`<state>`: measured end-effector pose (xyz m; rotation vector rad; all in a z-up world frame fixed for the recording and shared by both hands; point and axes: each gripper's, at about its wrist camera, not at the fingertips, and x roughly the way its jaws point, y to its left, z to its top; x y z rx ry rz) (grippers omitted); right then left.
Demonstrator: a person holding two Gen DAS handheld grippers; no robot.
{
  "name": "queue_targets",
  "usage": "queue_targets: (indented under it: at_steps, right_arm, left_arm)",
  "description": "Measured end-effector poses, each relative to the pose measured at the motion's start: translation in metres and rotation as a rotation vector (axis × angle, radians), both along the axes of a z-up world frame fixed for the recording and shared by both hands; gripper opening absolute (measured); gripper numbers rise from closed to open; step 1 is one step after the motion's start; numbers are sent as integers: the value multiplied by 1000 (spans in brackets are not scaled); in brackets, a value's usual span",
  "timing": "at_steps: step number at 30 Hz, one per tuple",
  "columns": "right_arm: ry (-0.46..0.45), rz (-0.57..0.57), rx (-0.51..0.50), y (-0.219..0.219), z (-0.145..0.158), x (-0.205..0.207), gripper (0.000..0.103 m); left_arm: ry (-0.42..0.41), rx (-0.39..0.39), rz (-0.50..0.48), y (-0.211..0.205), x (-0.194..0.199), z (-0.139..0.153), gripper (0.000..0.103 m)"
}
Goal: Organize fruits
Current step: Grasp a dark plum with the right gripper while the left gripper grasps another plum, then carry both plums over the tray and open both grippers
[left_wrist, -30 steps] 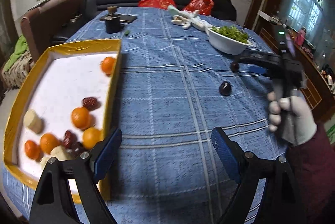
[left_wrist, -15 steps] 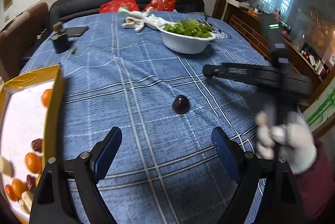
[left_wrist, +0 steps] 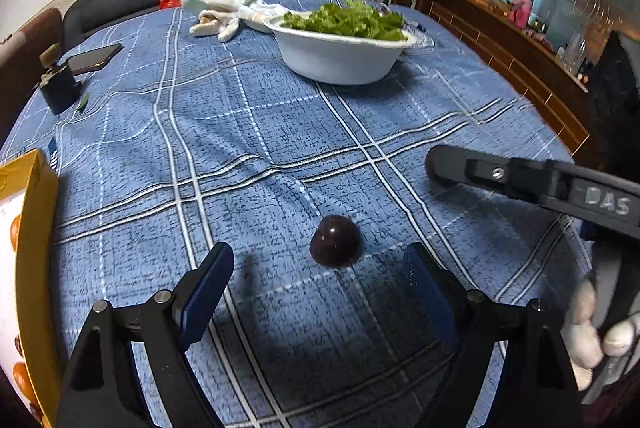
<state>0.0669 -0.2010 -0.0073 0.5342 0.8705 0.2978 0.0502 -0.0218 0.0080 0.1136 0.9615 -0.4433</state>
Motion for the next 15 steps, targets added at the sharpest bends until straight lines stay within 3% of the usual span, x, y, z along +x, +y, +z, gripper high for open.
queue_targets:
  at_steps: [2,3,4,10,15]
  right_arm:
    - [-5,-1,0,-1,1,-1,31]
    - [-8,-2,-1,-1,2,-1,31]
    - [-10,-2,-4,-1,3,-2,31]
    - [-2,12,-31,6,0,-1,31]
    - [-15,25,-66,13,1,-3,31]
  left_arm:
    - [-10,17,-9,-3,2,-4,60]
    - [-7,26,-13,-4,3,-6,44]
    - [0,25,-20,-6,4,-9,40]
    - [-39,21,-18,-6,-4,-2,25]
    - [-74,-1,9,2,-16,14,25]
